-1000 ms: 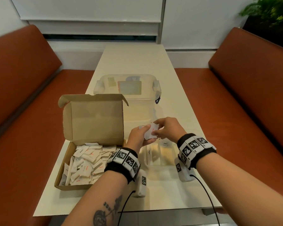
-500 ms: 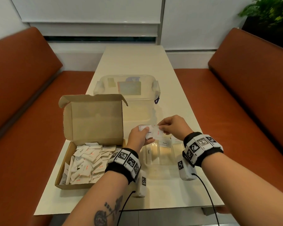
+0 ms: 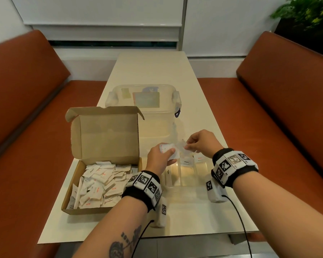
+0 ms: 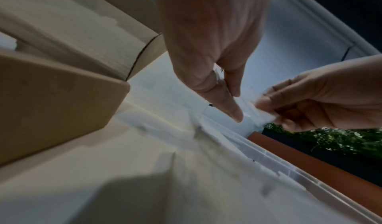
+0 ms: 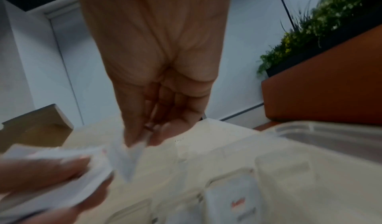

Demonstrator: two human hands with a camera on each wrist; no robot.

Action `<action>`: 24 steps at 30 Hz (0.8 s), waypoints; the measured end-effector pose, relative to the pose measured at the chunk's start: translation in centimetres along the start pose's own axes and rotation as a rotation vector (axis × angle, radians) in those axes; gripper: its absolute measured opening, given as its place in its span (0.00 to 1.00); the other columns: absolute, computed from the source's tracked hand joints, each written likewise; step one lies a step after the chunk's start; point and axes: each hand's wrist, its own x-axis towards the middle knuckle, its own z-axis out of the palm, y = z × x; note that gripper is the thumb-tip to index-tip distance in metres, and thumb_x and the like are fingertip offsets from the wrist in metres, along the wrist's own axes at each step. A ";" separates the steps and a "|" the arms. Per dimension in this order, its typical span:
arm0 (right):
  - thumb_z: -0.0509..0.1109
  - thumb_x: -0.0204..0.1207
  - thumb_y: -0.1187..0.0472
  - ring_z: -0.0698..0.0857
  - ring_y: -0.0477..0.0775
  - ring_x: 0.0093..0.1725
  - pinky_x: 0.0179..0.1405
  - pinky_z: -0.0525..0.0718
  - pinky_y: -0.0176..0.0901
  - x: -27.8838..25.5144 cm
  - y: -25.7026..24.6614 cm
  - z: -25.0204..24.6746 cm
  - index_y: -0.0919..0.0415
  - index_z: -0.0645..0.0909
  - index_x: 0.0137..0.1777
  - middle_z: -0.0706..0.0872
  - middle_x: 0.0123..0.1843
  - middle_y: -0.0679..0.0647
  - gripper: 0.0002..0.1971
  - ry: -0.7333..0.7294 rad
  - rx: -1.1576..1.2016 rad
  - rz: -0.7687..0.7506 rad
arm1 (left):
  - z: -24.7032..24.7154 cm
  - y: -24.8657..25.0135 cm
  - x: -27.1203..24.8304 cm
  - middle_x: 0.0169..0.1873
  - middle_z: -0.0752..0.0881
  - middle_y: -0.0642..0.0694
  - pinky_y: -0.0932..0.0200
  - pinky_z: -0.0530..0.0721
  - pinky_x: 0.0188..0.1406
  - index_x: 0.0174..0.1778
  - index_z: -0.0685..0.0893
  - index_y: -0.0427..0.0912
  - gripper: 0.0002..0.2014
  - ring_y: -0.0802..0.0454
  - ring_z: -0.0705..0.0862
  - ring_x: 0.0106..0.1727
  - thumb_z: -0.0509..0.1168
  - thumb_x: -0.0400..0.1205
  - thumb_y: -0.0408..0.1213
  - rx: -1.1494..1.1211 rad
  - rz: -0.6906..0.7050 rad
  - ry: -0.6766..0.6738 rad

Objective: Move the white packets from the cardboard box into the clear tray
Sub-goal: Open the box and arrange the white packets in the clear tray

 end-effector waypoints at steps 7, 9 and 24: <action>0.73 0.75 0.62 0.87 0.59 0.50 0.52 0.86 0.46 0.8 2.0 -1.8 0.62 0.88 0.49 0.89 0.50 0.59 0.07 -0.069 -0.522 0.123 | -1.1 -1.4 0.2 0.47 0.82 0.44 0.63 0.89 0.36 0.57 0.81 0.36 0.10 0.49 0.84 0.48 0.67 0.81 0.27 0.089 -0.003 0.006; 0.73 0.75 0.60 0.87 0.60 0.50 0.53 0.86 0.48 0.9 2.3 -1.4 0.63 0.88 0.50 0.89 0.51 0.59 0.08 -0.093 -0.570 0.139 | -1.0 -1.5 0.3 0.48 0.81 0.44 0.62 0.90 0.38 0.59 0.81 0.36 0.11 0.50 0.83 0.48 0.66 0.81 0.27 0.142 0.013 -0.005; 0.62 0.76 0.74 0.80 0.56 0.43 0.46 0.80 0.41 1.5 1.9 0.5 0.69 0.85 0.52 0.87 0.54 0.63 0.11 -0.195 -0.676 0.147 | -1.2 -1.4 0.6 0.55 0.81 0.39 0.59 0.89 0.42 0.62 0.80 0.35 0.13 0.43 0.83 0.57 0.66 0.81 0.27 0.169 -0.013 -0.047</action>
